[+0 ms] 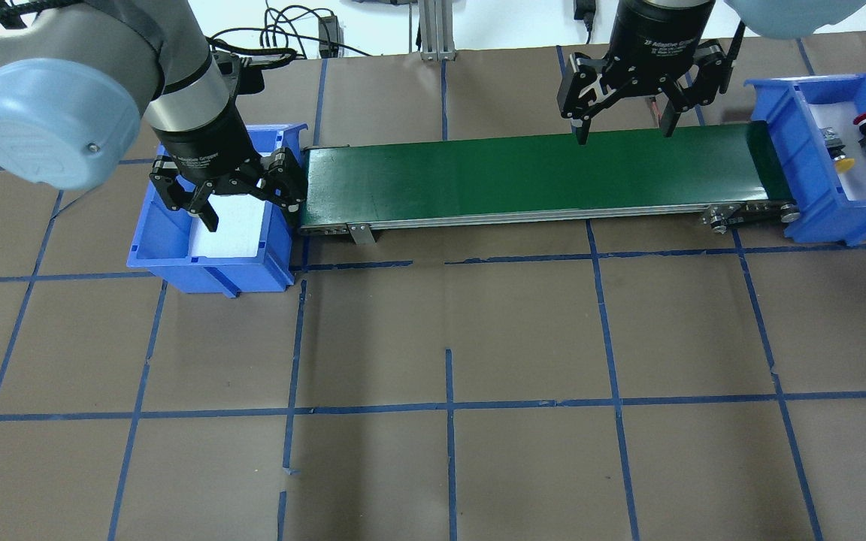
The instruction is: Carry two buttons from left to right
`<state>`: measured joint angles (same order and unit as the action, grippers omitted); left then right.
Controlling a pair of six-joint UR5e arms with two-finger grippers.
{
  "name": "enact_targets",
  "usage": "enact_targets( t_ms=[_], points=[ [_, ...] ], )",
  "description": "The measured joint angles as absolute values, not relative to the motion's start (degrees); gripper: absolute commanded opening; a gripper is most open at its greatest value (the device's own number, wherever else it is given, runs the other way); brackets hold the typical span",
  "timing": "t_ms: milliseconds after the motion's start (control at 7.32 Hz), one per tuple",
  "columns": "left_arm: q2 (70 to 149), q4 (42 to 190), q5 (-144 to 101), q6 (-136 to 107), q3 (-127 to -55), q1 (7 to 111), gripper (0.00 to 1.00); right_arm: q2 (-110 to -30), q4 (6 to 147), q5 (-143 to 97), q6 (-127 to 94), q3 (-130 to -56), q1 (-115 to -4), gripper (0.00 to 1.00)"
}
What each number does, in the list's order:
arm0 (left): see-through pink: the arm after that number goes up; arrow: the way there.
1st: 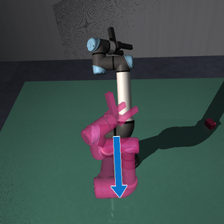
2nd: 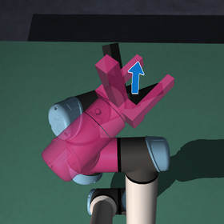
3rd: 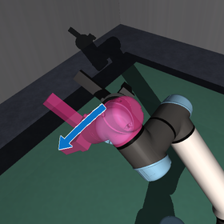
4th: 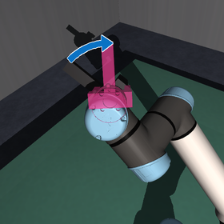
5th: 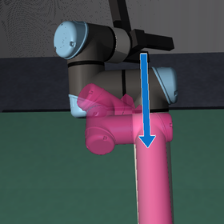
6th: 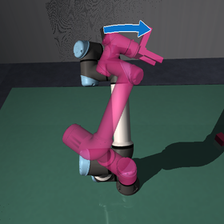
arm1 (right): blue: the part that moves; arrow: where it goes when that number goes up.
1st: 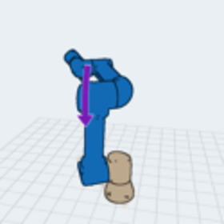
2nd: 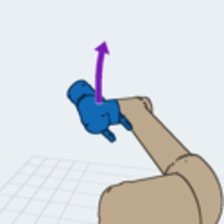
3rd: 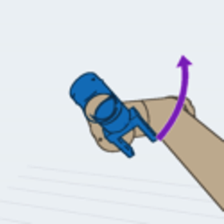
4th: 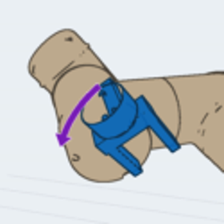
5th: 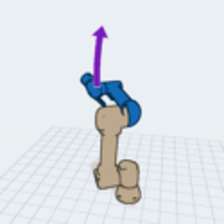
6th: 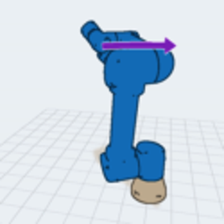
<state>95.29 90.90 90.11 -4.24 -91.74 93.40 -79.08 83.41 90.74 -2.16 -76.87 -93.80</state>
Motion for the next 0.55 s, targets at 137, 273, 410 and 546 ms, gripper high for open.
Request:
enact_targets(
  t_ms=[137,273,410,546],
  points=[
    [95.4,90.8,90.1,-4.3,-91.8,93.9,1.0,-79.3,83.4,90.6,-2.3,-77.0,-93.6,1.0],
    [95.5,90.7,90.2,-4.4,-91.9,94.1,1.0,-79.6,83.3,90.6,-2.3,-77.2,-93.6,1.0],
    [95.5,90.6,90.1,-4.4,-91.9,94.2,1.0,-79.9,83.4,90.5,-2.3,-77.4,-93.6,1.0],
    [95.5,90.5,90.2,-4.4,-92.0,94.3,1.0,-80.0,83.4,90.5,-2.3,-77.5,-93.6,1.0]
  ],
)
